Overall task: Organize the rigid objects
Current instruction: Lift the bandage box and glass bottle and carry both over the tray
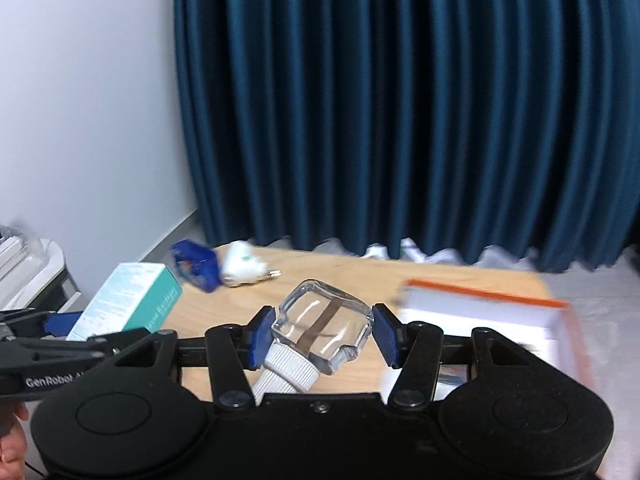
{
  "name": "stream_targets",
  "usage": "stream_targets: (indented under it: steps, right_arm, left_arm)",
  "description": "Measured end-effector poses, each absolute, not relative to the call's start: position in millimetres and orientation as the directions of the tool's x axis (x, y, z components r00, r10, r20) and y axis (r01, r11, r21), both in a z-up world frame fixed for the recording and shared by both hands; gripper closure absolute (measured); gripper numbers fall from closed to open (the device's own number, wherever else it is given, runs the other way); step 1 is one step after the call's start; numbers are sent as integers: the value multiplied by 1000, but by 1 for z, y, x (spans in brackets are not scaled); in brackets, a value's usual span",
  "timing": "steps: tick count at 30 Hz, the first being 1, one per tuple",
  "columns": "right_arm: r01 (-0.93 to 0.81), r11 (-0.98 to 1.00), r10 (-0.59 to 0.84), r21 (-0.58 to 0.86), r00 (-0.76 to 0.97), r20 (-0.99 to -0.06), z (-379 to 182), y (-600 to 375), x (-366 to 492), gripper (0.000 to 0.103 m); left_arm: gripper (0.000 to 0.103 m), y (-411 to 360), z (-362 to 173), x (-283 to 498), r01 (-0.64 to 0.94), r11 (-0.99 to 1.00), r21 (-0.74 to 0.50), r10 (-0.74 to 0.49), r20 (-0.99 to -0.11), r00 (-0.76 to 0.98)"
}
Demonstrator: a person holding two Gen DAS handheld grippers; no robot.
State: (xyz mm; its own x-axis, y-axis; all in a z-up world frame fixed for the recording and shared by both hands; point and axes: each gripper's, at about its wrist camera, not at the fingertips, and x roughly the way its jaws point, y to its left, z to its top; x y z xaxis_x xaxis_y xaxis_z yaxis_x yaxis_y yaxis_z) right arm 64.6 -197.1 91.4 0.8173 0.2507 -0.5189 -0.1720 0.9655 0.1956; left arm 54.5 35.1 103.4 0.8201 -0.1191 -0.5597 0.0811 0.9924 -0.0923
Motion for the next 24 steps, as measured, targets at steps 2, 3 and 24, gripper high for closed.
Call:
stream_targets:
  steps: [2, 3, 24]
  right_arm:
    - [-140, 972, 219, 189, 835, -505, 100, -227, 45, 39]
    - [-129, 974, 207, 185, 842, -499, 103, -239, 36, 39]
    - [-6, 961, 115, 275, 917, -382, 126, -376, -57, 39]
  left_arm:
    - [32, 10, 112, 46, 110, 989, -102, -148, -553, 820]
    - [32, -3, 118, 42, 122, 987, -100, -157, -550, 820]
    - [32, -129, 155, 3, 255, 966, -40, -239, -509, 827]
